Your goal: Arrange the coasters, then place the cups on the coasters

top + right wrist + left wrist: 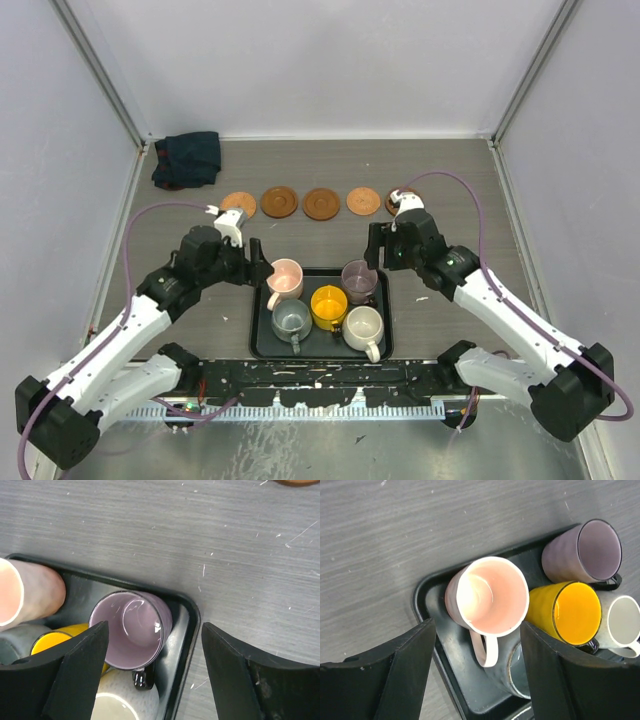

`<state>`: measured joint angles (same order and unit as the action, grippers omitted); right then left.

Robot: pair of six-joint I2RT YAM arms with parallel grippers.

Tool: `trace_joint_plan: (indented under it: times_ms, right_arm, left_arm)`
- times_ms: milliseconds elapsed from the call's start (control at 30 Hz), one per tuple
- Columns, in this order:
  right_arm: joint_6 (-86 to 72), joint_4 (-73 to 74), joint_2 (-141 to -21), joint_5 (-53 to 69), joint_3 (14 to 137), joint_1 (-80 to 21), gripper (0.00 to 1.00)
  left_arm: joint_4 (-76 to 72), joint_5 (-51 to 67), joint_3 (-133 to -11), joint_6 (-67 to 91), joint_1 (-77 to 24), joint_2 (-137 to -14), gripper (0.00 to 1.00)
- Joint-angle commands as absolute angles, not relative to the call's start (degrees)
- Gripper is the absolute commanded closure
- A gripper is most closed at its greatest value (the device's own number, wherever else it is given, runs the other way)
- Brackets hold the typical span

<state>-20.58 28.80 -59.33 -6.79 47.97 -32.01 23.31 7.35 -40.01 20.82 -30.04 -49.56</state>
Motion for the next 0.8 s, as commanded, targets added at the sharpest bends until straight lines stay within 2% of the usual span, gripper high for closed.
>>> trace_joint_plan:
  times_ms: [0, 500, 767]
  right_arm:
    - [-23.88, 32.12, -56.85, -7.87, 48.46, -34.69, 0.21]
    - [-29.17, 36.56, -56.59, -8.35, 44.59, -42.99, 0.25]
    - [-29.53, 35.73, -57.26, -8.95, 42.5, -43.56, 0.28]
  left_arm:
    - [24.61, 7.1, -39.27, 22.55, -31.7, -48.03, 0.3]
    - [25.02, 2.5, -36.21, 28.49, -43.66, -50.9, 0.3]
    - [25.03, -0.33, -35.68, 28.57, -44.82, -52.29, 0.31]
